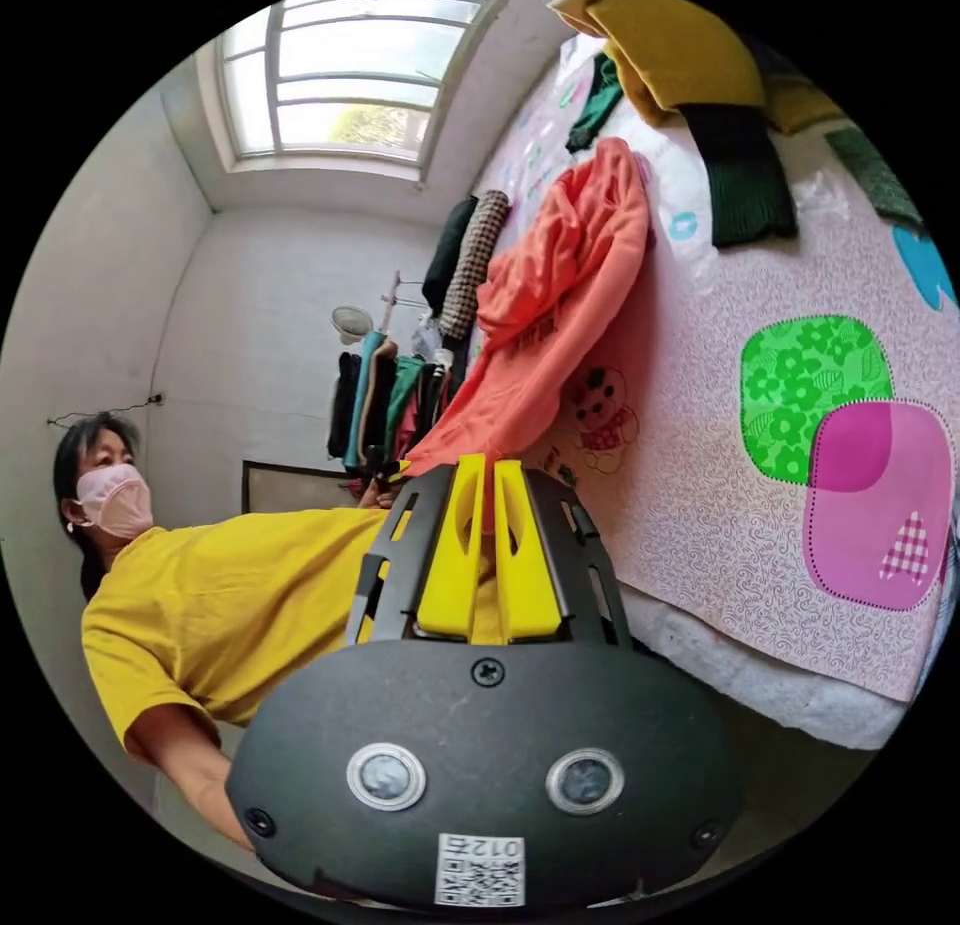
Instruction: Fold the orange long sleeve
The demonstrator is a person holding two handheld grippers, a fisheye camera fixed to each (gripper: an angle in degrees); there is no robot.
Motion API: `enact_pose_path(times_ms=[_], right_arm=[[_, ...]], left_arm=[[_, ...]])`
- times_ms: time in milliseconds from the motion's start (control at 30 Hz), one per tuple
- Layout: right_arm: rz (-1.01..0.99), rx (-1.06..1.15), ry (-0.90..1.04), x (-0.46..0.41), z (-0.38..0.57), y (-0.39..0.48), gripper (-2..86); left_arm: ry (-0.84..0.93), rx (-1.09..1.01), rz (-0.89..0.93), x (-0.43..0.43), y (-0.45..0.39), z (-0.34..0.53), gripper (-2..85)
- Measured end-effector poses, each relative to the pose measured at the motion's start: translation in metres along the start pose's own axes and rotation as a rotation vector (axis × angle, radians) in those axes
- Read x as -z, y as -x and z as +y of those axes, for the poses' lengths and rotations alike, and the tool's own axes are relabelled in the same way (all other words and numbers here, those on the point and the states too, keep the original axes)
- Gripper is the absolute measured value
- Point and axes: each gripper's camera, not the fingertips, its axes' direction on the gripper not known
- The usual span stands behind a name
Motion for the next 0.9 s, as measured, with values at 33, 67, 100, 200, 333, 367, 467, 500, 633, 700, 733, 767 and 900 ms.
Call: enact_pose_path(times_ms=[33,67,100,200,333,367,467,500,633,700,733,767,900], right_arm=[[-0.035,0.020,-0.021,0.011,0.002,0.008,1.0],[-0.050,0.031,-0.028,0.016,0.003,0.013,0.9],[-0.068,0.051,-0.039,0.025,0.006,0.021,0.9],[-0.099,0.078,-0.053,0.045,0.017,0.037,0.8],[-0.174,0.087,-0.087,0.074,0.042,0.048,0.8],[-0.184,0.090,-0.095,0.079,0.046,0.050,0.8],[-0.229,0.097,-0.148,0.102,0.061,0.055,0.8],[-0.245,0.095,-0.171,0.111,0.065,0.055,0.8],[-0.298,0.103,-0.226,0.125,0.054,0.051,0.9],[-0.324,0.092,-0.252,0.126,0.039,0.046,0.9],[-0.341,0.088,-0.270,0.126,0.026,0.041,0.9],[-0.347,0.083,-0.280,0.126,0.020,0.039,0.9],[-0.349,0.044,-0.326,0.124,-0.036,0.019,1.0]], left_arm=[[-0.026,-0.010,0.037,0.009,-0.003,0.001,1.0],[-0.036,-0.015,0.055,0.014,-0.005,0.002,1.0],[-0.052,-0.023,0.077,0.021,-0.009,0.004,1.1],[-0.065,-0.027,0.108,0.033,-0.016,0.013,1.2],[-0.071,-0.022,0.188,0.045,-0.022,0.030,1.3],[-0.076,-0.024,0.204,0.047,-0.023,0.032,1.4],[-0.110,-0.025,0.272,0.058,-0.025,0.038,1.5],[-0.121,-0.024,0.296,0.061,-0.026,0.036,1.5],[-0.142,-0.040,0.342,0.066,-0.031,0.007,1.6],[-0.148,-0.051,0.359,0.066,-0.033,-0.015,1.6],[-0.150,-0.055,0.367,0.066,-0.034,-0.031,1.6],[-0.154,-0.054,0.370,0.066,-0.035,-0.040,1.6],[-0.167,-0.035,0.355,0.065,-0.033,-0.105,1.7]])
